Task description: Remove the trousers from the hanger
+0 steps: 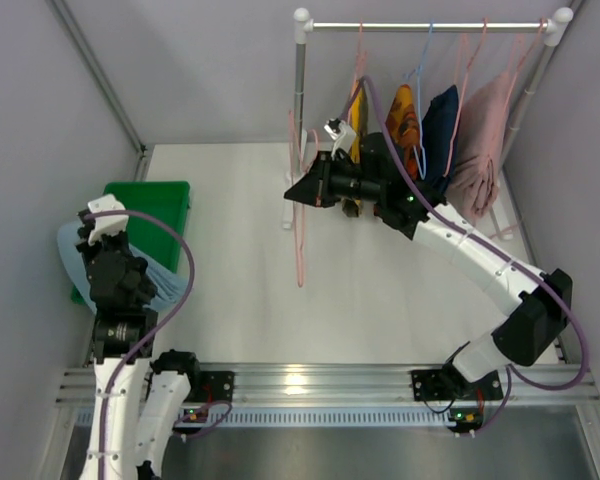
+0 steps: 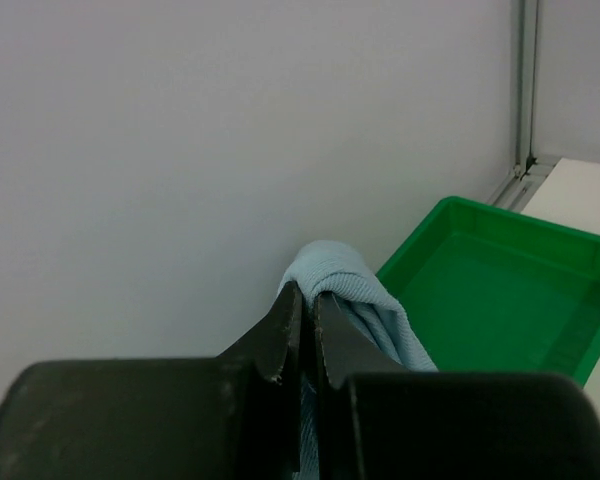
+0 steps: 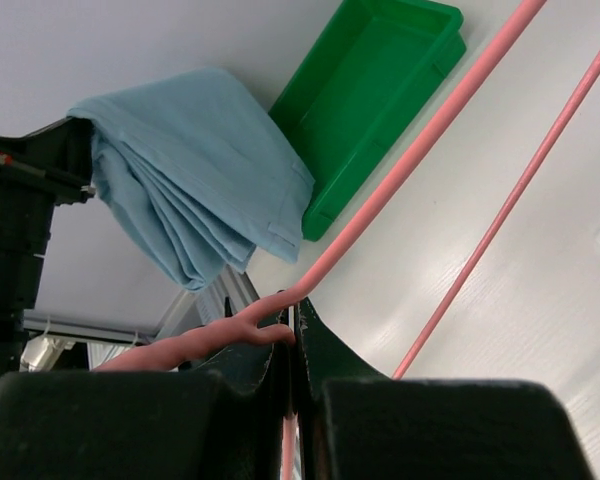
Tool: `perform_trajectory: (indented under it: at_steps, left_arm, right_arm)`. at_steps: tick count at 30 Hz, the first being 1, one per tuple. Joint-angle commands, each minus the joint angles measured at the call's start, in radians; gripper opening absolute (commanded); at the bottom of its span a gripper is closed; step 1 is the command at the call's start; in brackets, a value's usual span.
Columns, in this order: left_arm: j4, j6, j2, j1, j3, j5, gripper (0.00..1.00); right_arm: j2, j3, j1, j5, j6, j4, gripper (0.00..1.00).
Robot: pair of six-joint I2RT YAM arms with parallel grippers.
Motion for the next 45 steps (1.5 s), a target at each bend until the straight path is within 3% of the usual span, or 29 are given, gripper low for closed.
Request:
perform_trajectory:
  at_steps: [1, 8, 15, 25, 31, 33, 36, 39, 40, 42, 43, 45]
  left_arm:
    - [0.222, 0.05, 0.052, 0.006, 0.019, -0.02, 0.0]
    - [0.369, 0.015, 0.293, 0.075, 0.029, 0.067, 0.0]
    - [0.369, -0.201, 0.641, 0.318, 0.158, 0.256, 0.0]
    - [0.371, -0.359, 1.027, 0.333, 0.432, 0.394, 0.0]
    - [0.32, -0.367, 1.204, 0.3, 0.554, 0.41, 0.0]
    - [0.308, -0.39, 1.23, 0.297, 0.572, 0.414, 0.14]
    - [0.259, -0.412, 1.256, 0.297, 0.583, 0.445, 0.46]
    - [0.236, -0.447, 1.214, 0.297, 0.548, 0.5, 0.64]
    - [0.226, -0.45, 1.176, 0.297, 0.54, 0.517, 0.78]
    - [0.193, -0.465, 1.132, 0.297, 0.532, 0.563, 0.94]
    - [0.149, -0.472, 1.085, 0.297, 0.528, 0.575, 0.99]
    - [0.107, -0.491, 1.03, 0.3, 0.525, 0.617, 0.99]
  right_arm:
    - [0.013, 0.062, -0.005, -0.012, -0.022, 0.003, 0.0]
    - [0.041, 0.096, -0.005, -0.015, -0.025, -0.013, 0.0]
    - [0.042, 0.113, -0.01, -0.021, -0.044, -0.032, 0.0]
    - [0.027, 0.133, -0.019, -0.018, -0.071, -0.067, 0.0]
    - [0.009, 0.126, -0.028, -0.014, -0.085, -0.089, 0.0]
    - [-0.001, 0.129, -0.031, -0.012, -0.093, -0.098, 0.0]
    - [-0.018, 0.133, -0.038, -0.011, -0.106, -0.11, 0.0]
    - [-0.048, 0.126, -0.039, -0.001, -0.125, -0.121, 0.0]
    - [-0.059, 0.122, -0.039, 0.003, -0.131, -0.122, 0.0]
    - [-0.096, 0.099, -0.039, 0.012, -0.148, -0.125, 0.0]
    - [-0.111, 0.09, -0.041, 0.017, -0.154, -0.129, 0.0]
    - [-0.163, 0.054, -0.041, 0.026, -0.175, -0.138, 0.0]
